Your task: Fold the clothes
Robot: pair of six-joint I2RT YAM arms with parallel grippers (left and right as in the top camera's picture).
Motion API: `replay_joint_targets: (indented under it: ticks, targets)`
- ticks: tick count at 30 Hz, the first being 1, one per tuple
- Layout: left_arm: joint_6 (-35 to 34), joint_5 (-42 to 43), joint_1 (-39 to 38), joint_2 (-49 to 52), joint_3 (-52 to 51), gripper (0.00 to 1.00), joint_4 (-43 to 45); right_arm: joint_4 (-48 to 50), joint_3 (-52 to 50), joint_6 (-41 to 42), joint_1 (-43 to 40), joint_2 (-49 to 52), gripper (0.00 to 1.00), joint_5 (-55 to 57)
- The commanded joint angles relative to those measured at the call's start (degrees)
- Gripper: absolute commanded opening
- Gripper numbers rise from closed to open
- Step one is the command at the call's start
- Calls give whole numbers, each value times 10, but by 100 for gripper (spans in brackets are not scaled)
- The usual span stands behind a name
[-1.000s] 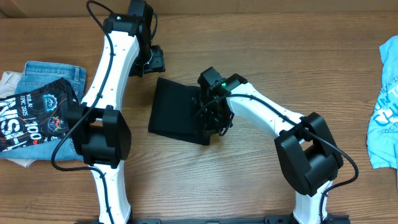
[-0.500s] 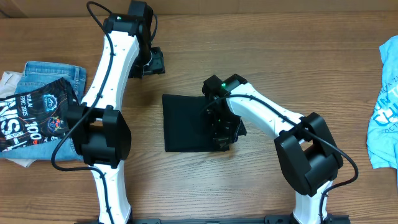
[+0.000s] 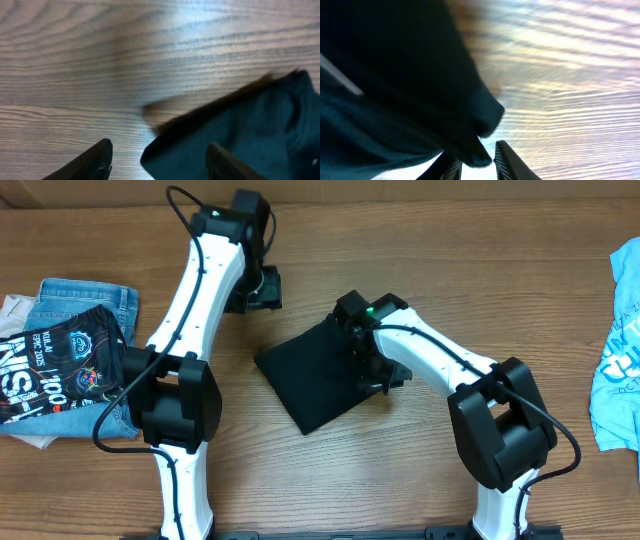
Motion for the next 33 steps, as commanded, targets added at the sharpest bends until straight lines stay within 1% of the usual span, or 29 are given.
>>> replay_joint_targets:
  ticks: [1,4,8,9,11,13,17,21,27,29,31,32,33]
  targets:
    - [1,3,-9,-10,-38,60,6,18,-2,2,-14,2,26,33]
    - [1,6,-16,-10,-76,58,10,43,-2,-7,-27,2,26,42]
    - [1,27,-26,-10,-124,57,16,83,-2,-50,-55,2,27,47]
    - [1,32,-28,-10,-135,57,20,89,-2,-59,-61,2,28,47]
    - [1,45,-34,-10,-154,57,24,99,-2,-62,-76,2,37,47]
    - [1,52,-42,-10,-174,57,21,103,-2,-63,-92,2,40,47]
    - [0,51,-53,-10,-202,51,7,98,-2,-78,-116,2,40,47]
    - [-11,44,-54,-12,-207,38,-7,80,-1,-77,-130,2,40,47]
    - [-63,-14,-48,-35,-207,35,-19,50,8,-77,-134,-8,40,47]
    - [-68,-30,-48,-55,-205,38,-3,47,9,-75,-134,-19,41,47]
    - [-59,-34,-48,-78,-200,46,28,47,10,-73,-134,-33,42,44]
    - [-50,-33,-48,-90,-199,52,49,47,10,-73,-134,-40,42,39]
    - [-38,-31,-48,-102,-199,63,76,47,10,-73,-134,-49,43,31]
